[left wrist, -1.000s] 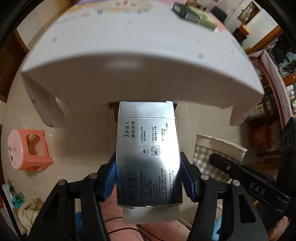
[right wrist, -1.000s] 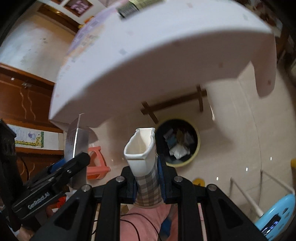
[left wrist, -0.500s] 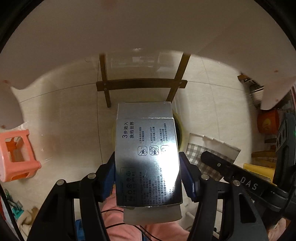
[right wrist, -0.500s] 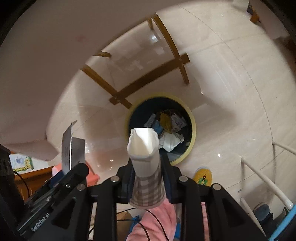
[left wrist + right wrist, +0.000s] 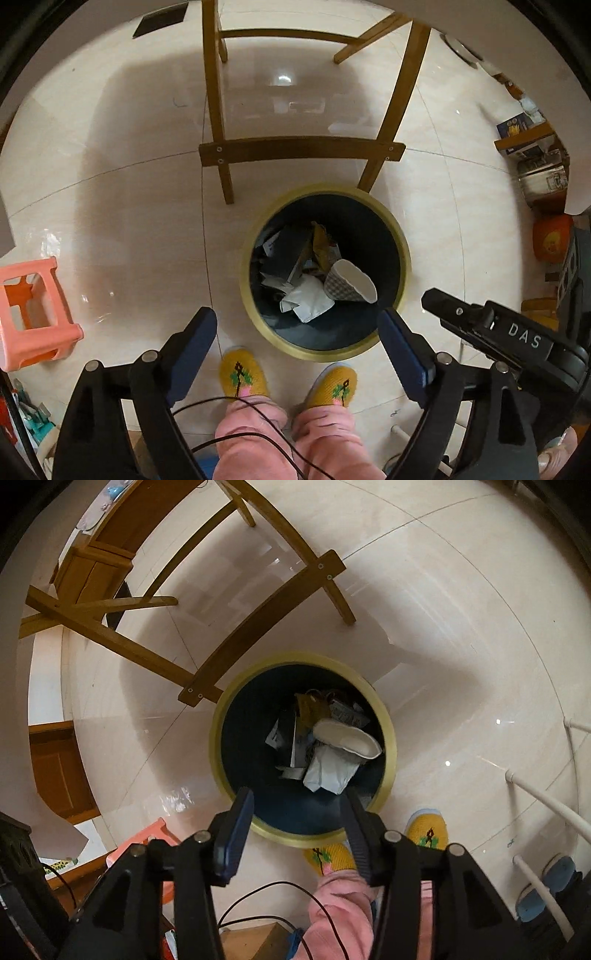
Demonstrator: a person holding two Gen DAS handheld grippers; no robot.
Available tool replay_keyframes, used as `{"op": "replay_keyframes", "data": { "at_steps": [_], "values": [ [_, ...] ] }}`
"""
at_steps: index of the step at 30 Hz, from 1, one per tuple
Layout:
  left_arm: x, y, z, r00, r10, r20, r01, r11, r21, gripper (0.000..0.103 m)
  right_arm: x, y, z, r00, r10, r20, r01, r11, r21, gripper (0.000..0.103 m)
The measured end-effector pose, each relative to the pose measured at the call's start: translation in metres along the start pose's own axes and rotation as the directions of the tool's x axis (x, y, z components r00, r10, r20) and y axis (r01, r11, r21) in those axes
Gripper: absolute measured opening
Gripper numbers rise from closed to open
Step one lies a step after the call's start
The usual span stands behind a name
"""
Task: Collect trash
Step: 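Open both grippers to drop the box and cup into the bin, then move both tools back over the table toward the remaining trash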
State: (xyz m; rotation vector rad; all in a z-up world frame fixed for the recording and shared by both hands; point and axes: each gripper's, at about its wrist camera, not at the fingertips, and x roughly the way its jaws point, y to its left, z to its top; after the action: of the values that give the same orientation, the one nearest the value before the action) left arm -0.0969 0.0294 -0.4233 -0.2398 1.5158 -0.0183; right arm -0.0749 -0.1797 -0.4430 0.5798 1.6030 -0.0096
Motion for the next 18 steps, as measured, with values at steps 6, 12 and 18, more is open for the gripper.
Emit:
{"op": "replay_keyframes", "data": {
  "at_steps": [6,12,18],
  "values": [
    [-0.049,-0.002,-0.001,0.999,0.006,0.052,-0.006,1.000,0.007,0.090,-0.028,0.015,-0.012,1.000,0.002,0.001,-0.002,0.999,-0.034,0.050],
    [-0.124,-0.009,-0.002,0.994,-0.005,0.113,0.002,0.999,0.035,0.090,-0.086,0.039,-0.024,1.000,0.003,0.025,-0.001,0.997,-0.077,0.053],
    [-0.207,-0.021,-0.003,0.983,-0.018,0.183,-0.003,0.994,0.109,0.090,-0.155,0.063,-0.034,0.997,0.013,0.077,-0.004,0.993,-0.118,0.053]
  ]
}}
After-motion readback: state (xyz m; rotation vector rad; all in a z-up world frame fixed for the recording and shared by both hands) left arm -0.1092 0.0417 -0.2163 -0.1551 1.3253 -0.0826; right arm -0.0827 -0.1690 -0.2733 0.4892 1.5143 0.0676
